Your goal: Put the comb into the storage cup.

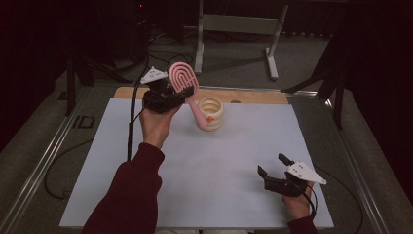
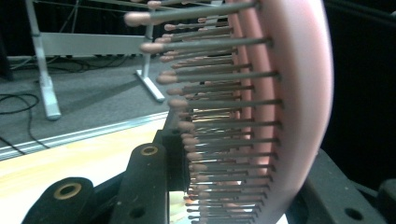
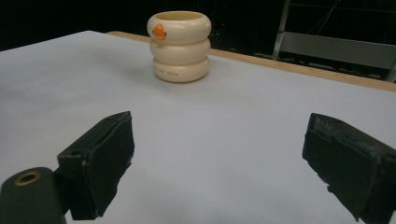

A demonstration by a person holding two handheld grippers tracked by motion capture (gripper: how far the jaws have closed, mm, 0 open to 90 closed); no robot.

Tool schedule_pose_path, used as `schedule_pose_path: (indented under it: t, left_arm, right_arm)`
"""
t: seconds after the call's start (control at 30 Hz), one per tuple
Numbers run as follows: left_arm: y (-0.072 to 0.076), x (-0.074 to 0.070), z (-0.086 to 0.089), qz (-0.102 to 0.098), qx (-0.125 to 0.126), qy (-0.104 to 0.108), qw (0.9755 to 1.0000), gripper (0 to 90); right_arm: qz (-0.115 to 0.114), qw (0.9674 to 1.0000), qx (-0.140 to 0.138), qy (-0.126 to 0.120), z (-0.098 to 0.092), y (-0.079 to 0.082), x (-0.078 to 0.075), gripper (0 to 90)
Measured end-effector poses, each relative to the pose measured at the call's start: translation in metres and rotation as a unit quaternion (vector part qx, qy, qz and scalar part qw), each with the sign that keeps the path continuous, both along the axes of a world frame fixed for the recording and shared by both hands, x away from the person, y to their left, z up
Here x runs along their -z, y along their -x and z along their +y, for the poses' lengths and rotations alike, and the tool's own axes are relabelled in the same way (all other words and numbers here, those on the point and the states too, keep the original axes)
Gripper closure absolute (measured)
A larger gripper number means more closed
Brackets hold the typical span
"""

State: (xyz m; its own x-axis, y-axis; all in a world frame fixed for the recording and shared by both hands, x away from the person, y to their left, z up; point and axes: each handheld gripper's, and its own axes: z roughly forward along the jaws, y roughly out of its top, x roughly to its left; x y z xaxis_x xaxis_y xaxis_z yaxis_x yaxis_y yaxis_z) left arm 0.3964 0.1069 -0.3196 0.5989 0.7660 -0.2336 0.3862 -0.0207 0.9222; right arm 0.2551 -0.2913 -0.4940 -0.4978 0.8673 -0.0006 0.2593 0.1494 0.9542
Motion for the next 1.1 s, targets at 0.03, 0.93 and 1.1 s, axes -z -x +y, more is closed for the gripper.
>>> schedule_pose_path:
  t: [0.03,0.93,1.1]
  left_arm:
    - [-0.001,-0.001,0.0,0.0,-0.002,0.0,1.0,64.4]
    - [-0.024,-0.009,-0.014,-0.015,-0.031,-0.005,0.9994,64.4]
    - [-0.028,-0.008,-0.015,-0.015,-0.04,0.0,0.9991,64.4]
  right_arm:
    - [0.0,1.0,0.001,-0.001,0.0,0.0,0.0,8.9]
    - [0.009,0.9999,-0.008,-0.002,0.002,0.0,0.005,8.9]
    - [0.01,0.9999,-0.006,-0.005,0.001,0.0,0.005,8.9]
